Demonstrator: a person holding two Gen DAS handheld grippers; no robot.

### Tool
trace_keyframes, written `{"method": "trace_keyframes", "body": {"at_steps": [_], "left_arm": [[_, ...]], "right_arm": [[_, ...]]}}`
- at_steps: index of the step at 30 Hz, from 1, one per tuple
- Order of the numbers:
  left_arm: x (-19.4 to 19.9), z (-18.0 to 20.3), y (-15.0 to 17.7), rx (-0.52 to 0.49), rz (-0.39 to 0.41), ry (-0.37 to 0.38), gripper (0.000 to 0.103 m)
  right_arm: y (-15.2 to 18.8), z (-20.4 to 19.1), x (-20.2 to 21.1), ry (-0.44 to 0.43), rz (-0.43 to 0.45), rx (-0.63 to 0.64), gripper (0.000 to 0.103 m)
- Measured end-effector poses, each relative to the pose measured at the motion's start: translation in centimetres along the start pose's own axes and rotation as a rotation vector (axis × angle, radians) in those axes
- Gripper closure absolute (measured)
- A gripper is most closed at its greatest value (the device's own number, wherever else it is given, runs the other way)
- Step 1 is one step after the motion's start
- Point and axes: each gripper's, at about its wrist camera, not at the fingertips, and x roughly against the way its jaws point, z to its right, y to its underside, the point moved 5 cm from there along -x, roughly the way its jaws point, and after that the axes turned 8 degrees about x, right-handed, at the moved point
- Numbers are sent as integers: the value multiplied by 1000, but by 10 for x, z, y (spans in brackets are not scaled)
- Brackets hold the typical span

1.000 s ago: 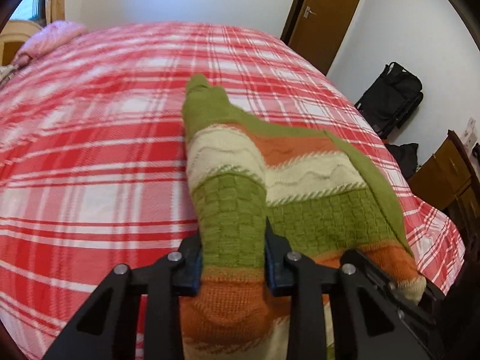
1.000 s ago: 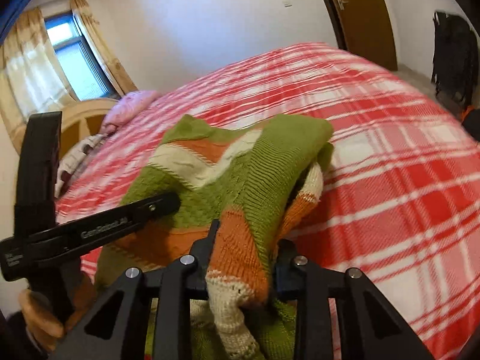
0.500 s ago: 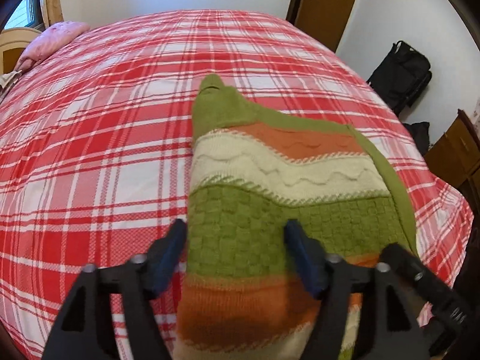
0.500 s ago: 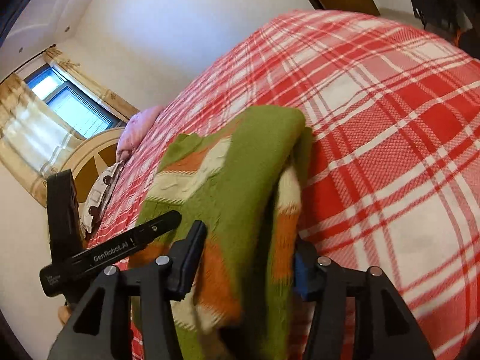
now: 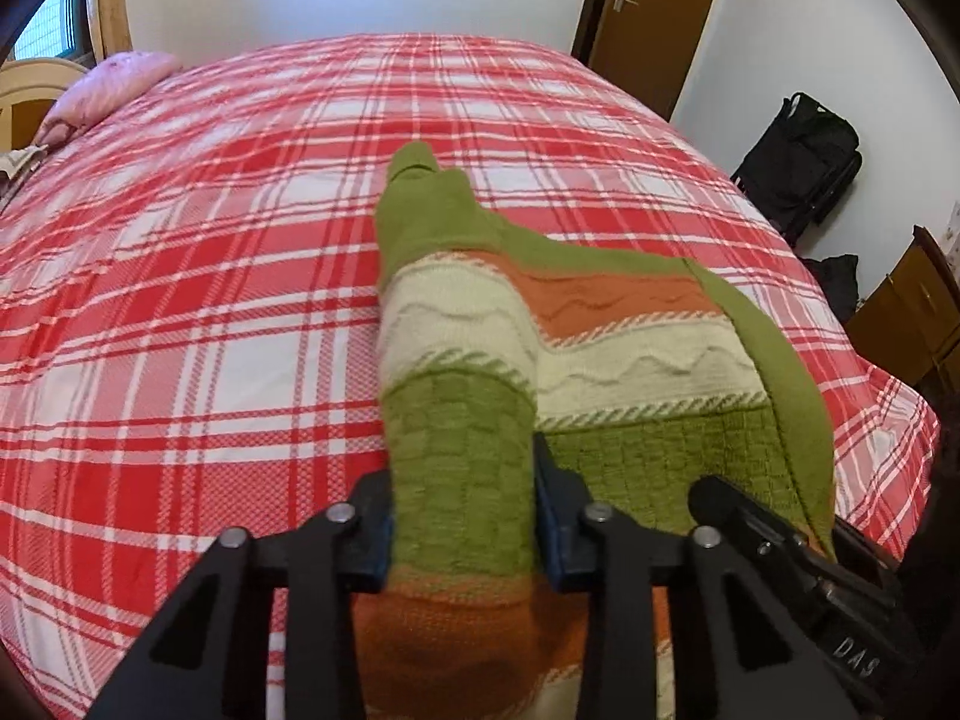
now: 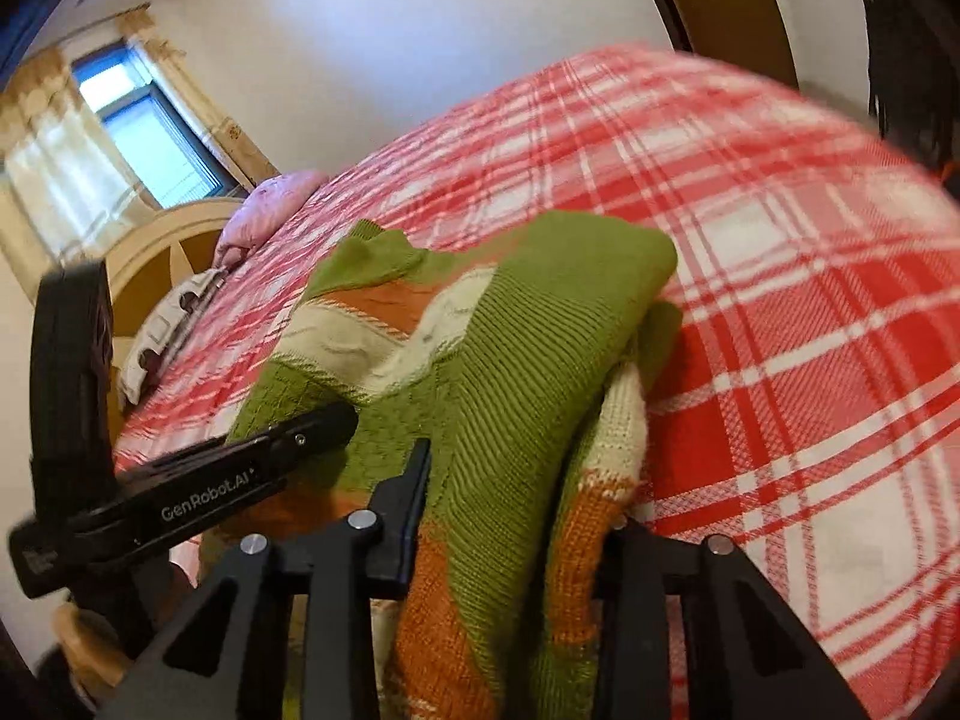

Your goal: Fold small clothes

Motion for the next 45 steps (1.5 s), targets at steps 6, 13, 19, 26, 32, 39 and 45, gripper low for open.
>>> {"method": "trace_keyframes", "body": {"at_steps": [6,13,19,26,32,39,45], "left_arm": [[27,6,7,-73,68,-38,70],[58,18,1,-127,155,-26,70],[72,42,-5,-179,213,5,70],[70,71,-10,-233,221,35,70],[62,93,-18,-260,221,57,70],[51,123,-30,-312,231,71,70],[40,144,-43,-345,237,87,70]], "right_arm": [[4,-33,33,61,73,88,69],[-6,-52,74,113,189,136,69],[-13,-45,100,154,247,123,70],[-16,-25,113,182,279,72,70],[-24,-7,121,208,302,45,70],[-34,18,124,235,325,-9,70],[-47,39,123,261,352,-50,70]]}}
